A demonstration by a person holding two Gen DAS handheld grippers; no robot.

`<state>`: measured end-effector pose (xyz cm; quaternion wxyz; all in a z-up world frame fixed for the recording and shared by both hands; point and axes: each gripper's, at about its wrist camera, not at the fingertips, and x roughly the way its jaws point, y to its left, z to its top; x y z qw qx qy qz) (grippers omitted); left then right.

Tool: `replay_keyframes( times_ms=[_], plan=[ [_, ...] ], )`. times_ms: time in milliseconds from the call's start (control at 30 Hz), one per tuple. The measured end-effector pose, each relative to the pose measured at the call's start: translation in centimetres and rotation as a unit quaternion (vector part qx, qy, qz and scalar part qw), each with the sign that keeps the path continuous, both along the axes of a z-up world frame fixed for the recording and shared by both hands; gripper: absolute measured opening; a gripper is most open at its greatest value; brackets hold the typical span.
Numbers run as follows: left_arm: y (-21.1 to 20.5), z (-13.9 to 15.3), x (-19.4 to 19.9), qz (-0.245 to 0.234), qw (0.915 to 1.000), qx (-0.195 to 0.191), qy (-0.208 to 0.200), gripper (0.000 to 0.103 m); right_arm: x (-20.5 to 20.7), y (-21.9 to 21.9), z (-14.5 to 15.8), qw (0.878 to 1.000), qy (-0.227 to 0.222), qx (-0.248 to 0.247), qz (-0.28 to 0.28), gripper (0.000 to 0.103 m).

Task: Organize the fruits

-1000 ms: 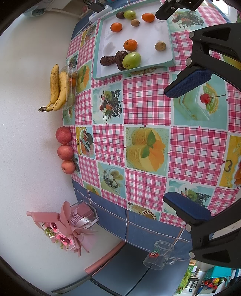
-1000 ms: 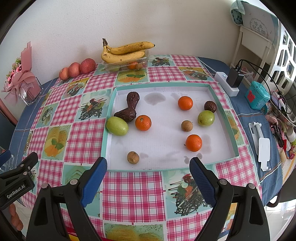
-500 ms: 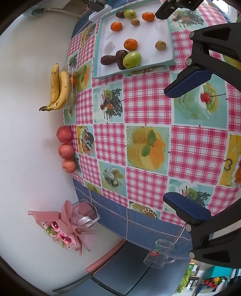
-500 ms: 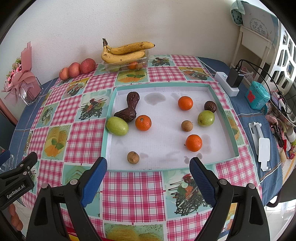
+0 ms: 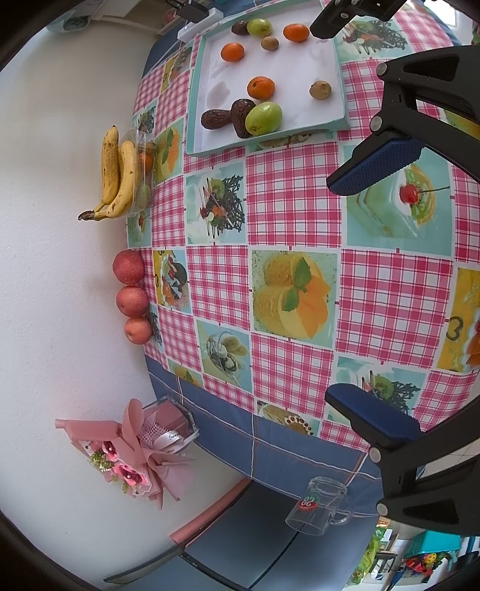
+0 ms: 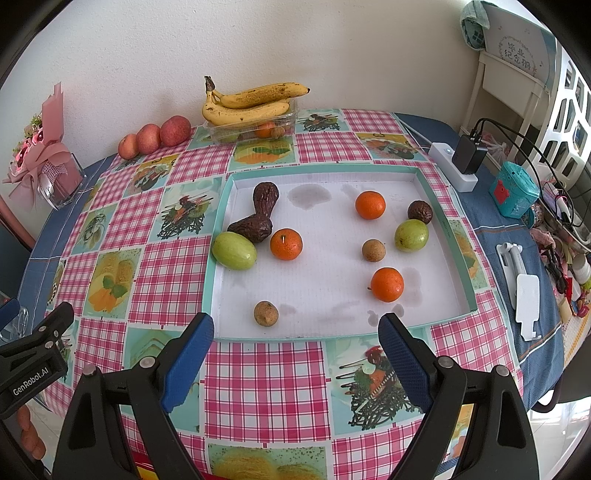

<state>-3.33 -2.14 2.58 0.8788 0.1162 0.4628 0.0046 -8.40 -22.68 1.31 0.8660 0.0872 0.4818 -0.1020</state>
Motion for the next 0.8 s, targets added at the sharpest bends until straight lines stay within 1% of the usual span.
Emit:
replay_keyframes(
  times_ms=[567,800],
  plan=[
    [0.4,0.01,0.1,0.005,1.0,-0.002,0.002,0.103,0.02,-0.02,-0.01,1.0,0.0,0.0,0.0,0.091],
    [0.35,0.03,-0.04,0.019,0.9998,0.004,-0.002,0.103,-0.01,0.0,-0.02,1.0,0.0,0.0,0.0,0.091]
  ],
)
